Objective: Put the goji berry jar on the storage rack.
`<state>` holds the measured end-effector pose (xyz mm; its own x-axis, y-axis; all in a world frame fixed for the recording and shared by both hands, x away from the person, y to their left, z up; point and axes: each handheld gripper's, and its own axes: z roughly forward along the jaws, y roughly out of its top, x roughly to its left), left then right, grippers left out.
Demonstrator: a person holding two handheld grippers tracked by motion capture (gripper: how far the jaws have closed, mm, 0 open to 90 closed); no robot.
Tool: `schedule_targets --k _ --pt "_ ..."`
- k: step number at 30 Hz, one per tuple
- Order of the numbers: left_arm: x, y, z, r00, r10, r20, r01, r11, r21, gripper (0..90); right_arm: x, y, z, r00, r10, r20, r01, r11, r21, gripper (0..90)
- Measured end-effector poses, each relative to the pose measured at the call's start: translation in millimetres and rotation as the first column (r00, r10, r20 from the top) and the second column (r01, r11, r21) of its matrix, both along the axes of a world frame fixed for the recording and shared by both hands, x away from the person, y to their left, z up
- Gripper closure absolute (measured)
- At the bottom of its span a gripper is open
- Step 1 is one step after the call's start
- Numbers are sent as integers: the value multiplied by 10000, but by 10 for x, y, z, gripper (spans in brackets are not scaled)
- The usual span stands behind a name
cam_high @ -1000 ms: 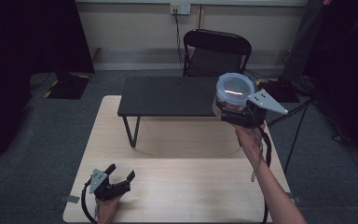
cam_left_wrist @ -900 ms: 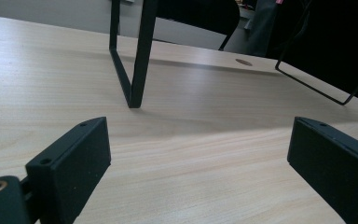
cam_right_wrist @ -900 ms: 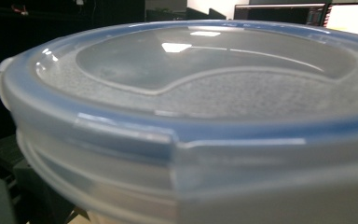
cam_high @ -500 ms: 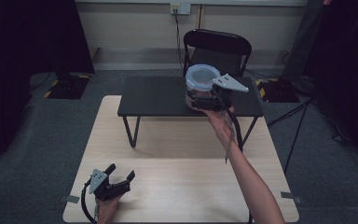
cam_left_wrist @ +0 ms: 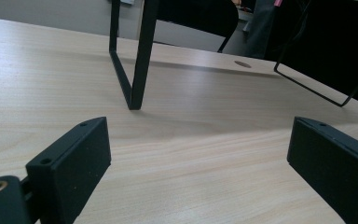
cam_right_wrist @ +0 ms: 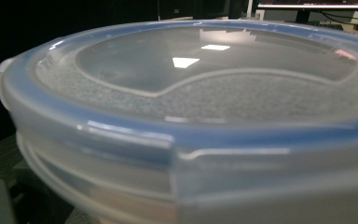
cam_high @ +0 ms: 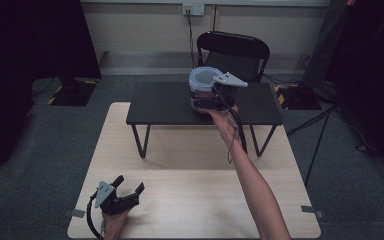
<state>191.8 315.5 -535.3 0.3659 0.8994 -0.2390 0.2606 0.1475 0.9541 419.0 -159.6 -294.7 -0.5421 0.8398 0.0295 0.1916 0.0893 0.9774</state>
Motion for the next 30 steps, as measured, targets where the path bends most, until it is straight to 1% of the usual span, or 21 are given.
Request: schedule_targets --k 2,6,7,9,13,14,15,17,20,22,23,26,29,30 --pt "1 5 1 10000 -6 1 6 10000 11 52 21 17 -6 10000 -63 -10 63 9999 -86 14" --pt "1 6 0 10000 -4 7 4 10000 10 52 52 19 -23 9999 -119 14 120 9999 -90 14" --pt "1 7 0 10000 -7 10 7 10000 12 52 49 26 -12 9998 -164 -118 163 9998 -61 14" --pt "2 8 -1 10000 -11 15 11 10000 9 52 61 21 -24 9999 -153 -34 153 9998 -89 14" --pt "1 7 -3 10000 0 14 0 10000 -12 52 74 31 -23 9995 -223 -215 222 9997 -55 13" --pt "1 7 -3 10000 0 14 0 10000 -12 52 82 28 -35 9997 -200 -112 199 9997 -113 13" --pt "1 6 -2 10000 3 11 -3 10000 -15 52 85 30 -37 9997 -196 -108 194 9997 -137 13" --pt "1 7 -2 10000 2 11 -2 10000 -13 52 86 41 -30 9994 -224 -263 222 9997 -96 13" --pt "0 5 -3 10000 15 7 -15 10000 -34 52 99 47 -40 9995 -213 -245 209 9997 -157 13" --pt "1 7 -2 10000 10 6 -10 10000 -20 52 100 53 -40 9991 -240 -342 237 9997 -86 13" --pt "0 7 -3 10000 14 2 -14 10000 -36 52 108 49 -52 9994 -231 -240 229 9997 -106 13" --pt "0 8 -3 10000 12 4 -12 10000 -35 52 113 50 -59 9995 -234 -202 232 9997 -107 13" --pt "-1 8 -3 10000 13 9 -13 10000 -32 52 100 73 -52 9994 -263 -240 258 9995 -201 10" --pt "-1 8 -3 10000 14 10 -14 10000 -30 52 97 77 -59 9995 -269 -184 265 9994 -233 8"
